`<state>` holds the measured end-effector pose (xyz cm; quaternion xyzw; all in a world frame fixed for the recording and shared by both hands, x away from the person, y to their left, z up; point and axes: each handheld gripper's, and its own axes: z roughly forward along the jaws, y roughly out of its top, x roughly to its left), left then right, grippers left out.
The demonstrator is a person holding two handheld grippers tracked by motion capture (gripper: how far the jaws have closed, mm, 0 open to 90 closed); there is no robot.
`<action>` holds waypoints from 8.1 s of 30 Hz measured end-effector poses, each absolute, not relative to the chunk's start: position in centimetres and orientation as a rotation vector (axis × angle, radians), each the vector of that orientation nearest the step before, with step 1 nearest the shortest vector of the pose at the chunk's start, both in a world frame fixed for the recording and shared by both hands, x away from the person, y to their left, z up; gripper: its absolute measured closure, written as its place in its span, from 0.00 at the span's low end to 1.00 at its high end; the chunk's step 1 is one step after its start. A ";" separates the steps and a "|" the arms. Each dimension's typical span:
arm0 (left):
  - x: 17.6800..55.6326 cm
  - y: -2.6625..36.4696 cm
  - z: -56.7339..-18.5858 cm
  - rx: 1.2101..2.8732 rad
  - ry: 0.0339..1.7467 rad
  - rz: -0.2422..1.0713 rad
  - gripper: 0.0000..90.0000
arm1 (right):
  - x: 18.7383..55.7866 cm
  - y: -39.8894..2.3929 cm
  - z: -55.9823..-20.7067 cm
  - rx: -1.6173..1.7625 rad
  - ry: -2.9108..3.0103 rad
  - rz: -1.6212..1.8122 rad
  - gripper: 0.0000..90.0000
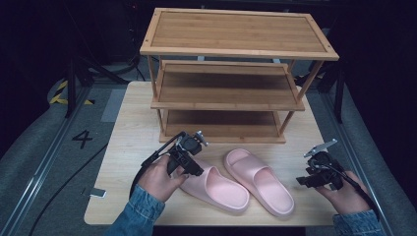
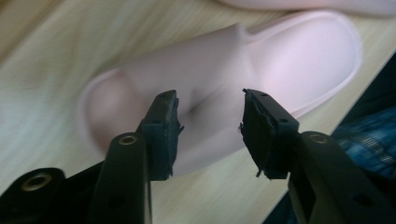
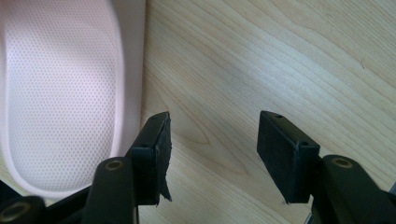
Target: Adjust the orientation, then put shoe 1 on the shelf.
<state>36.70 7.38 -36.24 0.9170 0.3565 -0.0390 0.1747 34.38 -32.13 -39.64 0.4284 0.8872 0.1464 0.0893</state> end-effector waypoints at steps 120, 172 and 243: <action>35.6 9.2 -40.0 2.619 1.204 -0.078 0.92 | 35.9 -31.2 -39.3 1.203 2.671 0.455 0.51; 37.6 6.6 -20.1 2.588 0.844 0.061 0.92 | 34.5 -30.2 -40.9 1.201 2.714 0.430 0.51; 41.7 8.4 -19.0 2.523 1.021 0.213 0.71 | 34.3 -29.3 -40.2 1.110 2.693 0.433 0.51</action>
